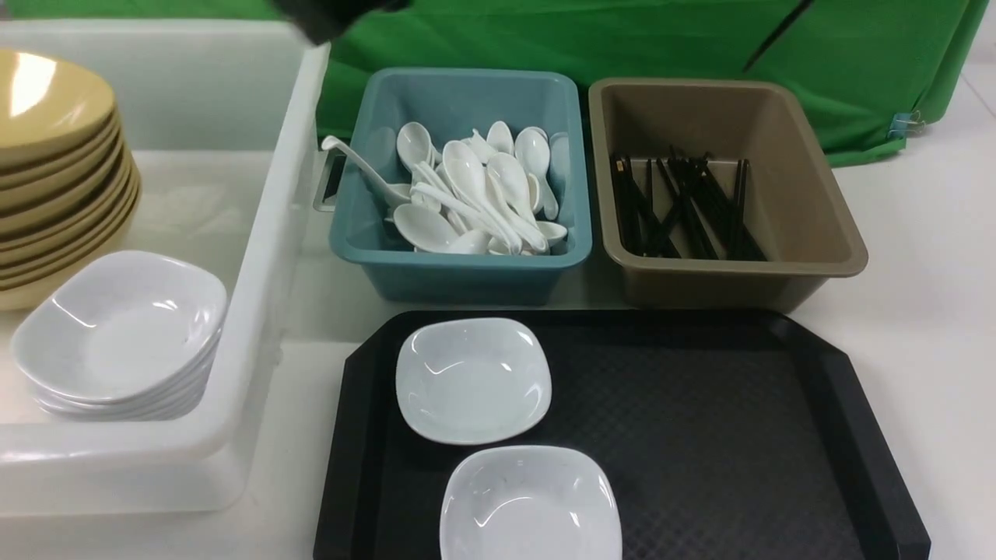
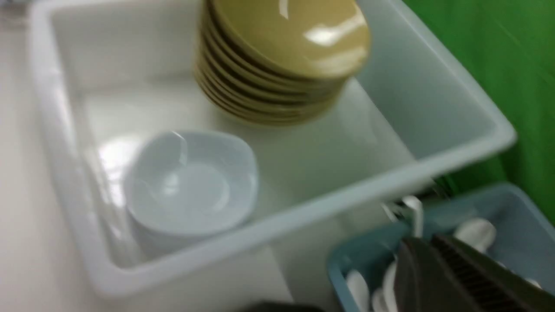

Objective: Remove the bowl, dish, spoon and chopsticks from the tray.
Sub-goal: Use the left arm to put the noodle bowl into the large storage box on the left, then use the left arm to grab the plate

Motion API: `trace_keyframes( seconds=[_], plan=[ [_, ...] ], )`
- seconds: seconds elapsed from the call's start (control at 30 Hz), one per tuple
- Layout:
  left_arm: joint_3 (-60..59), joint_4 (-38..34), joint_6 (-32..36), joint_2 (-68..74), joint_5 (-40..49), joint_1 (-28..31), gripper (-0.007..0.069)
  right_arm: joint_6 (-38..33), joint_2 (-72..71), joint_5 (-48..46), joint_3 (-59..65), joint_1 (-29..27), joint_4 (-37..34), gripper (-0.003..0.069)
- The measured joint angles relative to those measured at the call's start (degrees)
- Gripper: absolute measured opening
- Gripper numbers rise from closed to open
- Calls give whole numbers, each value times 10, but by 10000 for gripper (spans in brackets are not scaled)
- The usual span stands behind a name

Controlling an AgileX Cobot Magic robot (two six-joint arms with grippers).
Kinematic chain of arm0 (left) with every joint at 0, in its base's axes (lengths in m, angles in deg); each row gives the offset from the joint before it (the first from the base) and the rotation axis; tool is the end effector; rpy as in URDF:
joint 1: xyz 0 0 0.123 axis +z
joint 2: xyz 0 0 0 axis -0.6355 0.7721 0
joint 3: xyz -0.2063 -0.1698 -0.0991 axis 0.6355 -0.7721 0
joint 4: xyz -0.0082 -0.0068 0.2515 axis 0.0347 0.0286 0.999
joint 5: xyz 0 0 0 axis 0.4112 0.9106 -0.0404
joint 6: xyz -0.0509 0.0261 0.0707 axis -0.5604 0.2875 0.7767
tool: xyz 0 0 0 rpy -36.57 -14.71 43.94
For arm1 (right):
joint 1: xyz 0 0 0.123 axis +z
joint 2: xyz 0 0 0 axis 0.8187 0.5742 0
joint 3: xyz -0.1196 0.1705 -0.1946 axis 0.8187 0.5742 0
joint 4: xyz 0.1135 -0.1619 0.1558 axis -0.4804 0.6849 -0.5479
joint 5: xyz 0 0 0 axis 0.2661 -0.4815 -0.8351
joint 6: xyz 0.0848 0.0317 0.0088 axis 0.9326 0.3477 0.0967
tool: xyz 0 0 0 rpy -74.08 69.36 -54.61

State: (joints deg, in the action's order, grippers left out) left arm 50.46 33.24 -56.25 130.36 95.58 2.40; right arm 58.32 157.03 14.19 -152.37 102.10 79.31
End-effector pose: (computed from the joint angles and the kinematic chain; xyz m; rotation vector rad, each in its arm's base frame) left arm 0.3254 0.2403 0.3881 -0.8360 2.1015 -0.2322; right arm 0.2662 0.3018 0.4750 -1.1693 1.8104 0.4471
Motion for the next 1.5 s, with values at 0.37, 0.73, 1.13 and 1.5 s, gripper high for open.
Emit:
trace_keyframes(
  seconds=[0.37,0.73,1.13,1.5],
  plan=[
    [69,3,35,-127,127,-105,146,55,-104,-87,110,-146,68,19],
    [-256,144,-60,-224,117,-604,-3,53,-228,-88,362,-219,43,20],
    [-434,195,-137,-85,-111,-795,326,-81,-308,-30,579,-204,-97,20],
    [-429,204,-173,21,-159,-795,541,-95,-335,-18,607,-204,-108,20]
  ],
)
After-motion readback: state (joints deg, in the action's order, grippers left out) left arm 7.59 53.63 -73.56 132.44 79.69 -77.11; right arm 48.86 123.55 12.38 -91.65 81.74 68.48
